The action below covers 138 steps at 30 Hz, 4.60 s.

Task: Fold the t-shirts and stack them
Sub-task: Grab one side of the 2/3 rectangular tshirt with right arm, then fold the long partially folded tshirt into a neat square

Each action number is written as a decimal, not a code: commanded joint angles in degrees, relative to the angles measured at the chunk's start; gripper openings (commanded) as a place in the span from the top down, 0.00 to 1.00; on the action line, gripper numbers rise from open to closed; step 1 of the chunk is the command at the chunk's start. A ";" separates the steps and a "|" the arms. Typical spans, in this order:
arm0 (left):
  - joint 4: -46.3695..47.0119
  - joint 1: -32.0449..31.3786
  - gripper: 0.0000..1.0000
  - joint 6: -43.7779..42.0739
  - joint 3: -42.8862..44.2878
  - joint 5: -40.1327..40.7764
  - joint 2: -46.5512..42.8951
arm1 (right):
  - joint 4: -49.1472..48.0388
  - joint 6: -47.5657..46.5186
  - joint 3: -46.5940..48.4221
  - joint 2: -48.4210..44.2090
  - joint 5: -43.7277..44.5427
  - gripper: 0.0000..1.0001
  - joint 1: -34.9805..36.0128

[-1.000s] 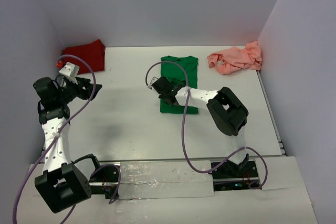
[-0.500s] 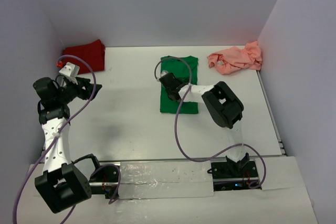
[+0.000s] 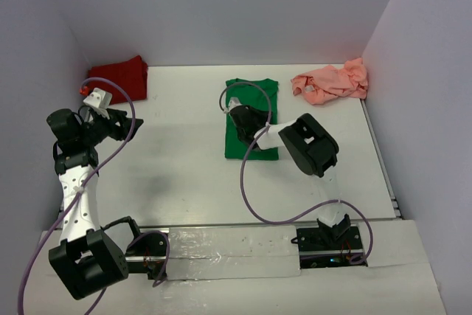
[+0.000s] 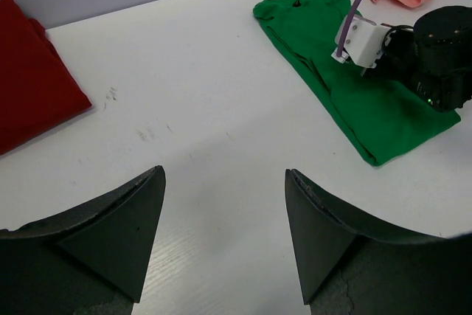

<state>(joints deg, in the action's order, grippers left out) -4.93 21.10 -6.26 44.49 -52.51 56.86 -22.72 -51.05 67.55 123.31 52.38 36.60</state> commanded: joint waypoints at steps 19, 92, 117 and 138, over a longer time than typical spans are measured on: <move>0.54 0.17 0.25 -0.94 -0.19 -0.93 0.18 | 52.60 19.50 -0.92 -31.20 -47.81 0.41 2.68; -2.01 0.25 0.25 -2.53 1.13 -2.16 -0.17 | 58.52 20.65 8.29 -36.92 -27.35 1.00 14.30; -2.63 0.17 0.25 -3.41 0.86 -2.95 -0.35 | 43.91 13.25 21.66 -13.10 -25.14 1.00 4.89; -3.16 0.17 0.24 -3.85 0.95 -3.65 -0.17 | 47.97 27.10 20.24 -17.75 -27.64 0.37 7.35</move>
<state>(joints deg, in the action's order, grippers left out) -8.19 21.10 -9.32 44.47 -54.35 57.08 15.38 -32.49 84.47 110.28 30.76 42.92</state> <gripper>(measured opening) 0.760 0.632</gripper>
